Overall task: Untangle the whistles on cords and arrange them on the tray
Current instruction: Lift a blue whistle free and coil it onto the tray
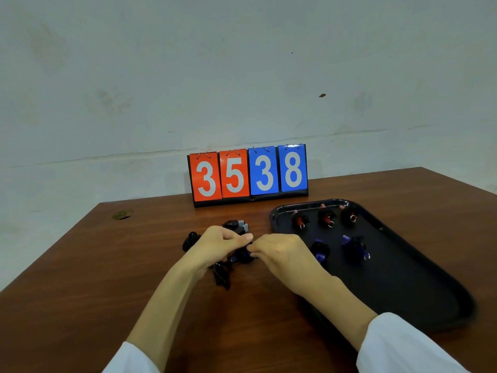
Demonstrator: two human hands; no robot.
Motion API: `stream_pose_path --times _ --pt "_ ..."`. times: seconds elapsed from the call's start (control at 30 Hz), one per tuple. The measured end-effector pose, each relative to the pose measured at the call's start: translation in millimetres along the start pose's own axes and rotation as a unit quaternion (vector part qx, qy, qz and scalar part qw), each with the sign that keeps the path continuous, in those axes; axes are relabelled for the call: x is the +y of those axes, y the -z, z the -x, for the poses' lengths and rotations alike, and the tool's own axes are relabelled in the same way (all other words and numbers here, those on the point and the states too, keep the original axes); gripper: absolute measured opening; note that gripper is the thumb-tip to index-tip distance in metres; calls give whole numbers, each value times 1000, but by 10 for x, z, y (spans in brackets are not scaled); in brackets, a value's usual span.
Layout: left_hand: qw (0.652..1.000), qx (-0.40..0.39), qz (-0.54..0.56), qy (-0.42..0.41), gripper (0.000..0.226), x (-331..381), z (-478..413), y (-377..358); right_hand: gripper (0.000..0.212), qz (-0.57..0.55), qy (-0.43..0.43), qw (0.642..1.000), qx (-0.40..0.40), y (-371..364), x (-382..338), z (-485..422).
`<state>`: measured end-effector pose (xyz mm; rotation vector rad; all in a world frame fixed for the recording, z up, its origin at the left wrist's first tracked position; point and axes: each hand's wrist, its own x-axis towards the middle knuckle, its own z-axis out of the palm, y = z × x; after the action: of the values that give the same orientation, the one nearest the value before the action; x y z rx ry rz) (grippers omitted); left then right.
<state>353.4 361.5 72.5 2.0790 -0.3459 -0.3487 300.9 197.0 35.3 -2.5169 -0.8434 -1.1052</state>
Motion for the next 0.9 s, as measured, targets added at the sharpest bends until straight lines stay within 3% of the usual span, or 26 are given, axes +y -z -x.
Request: stream_pose_path --times 0.2,0.37,0.47,0.67,0.8,0.9 --pt "989 -29 141 36 17 -10 -35 64 16 1 -10 1000 4 0 13 -4" --pt "984 -13 176 31 6 29 11 37 18 7 -14 1000 3 38 6 -2" --pt "983 -11 183 -15 15 32 34 47 19 8 -24 1000 11 54 3 -6" --pt "985 62 15 -158 29 51 45 -7 22 5 -86 995 48 107 21 -18" --pt "979 15 77 -187 23 57 67 -16 22 -62 -180 975 110 125 71 -13" --pt "972 -5 159 -175 23 33 71 -70 19 -108 -209 965 113 134 68 -19"
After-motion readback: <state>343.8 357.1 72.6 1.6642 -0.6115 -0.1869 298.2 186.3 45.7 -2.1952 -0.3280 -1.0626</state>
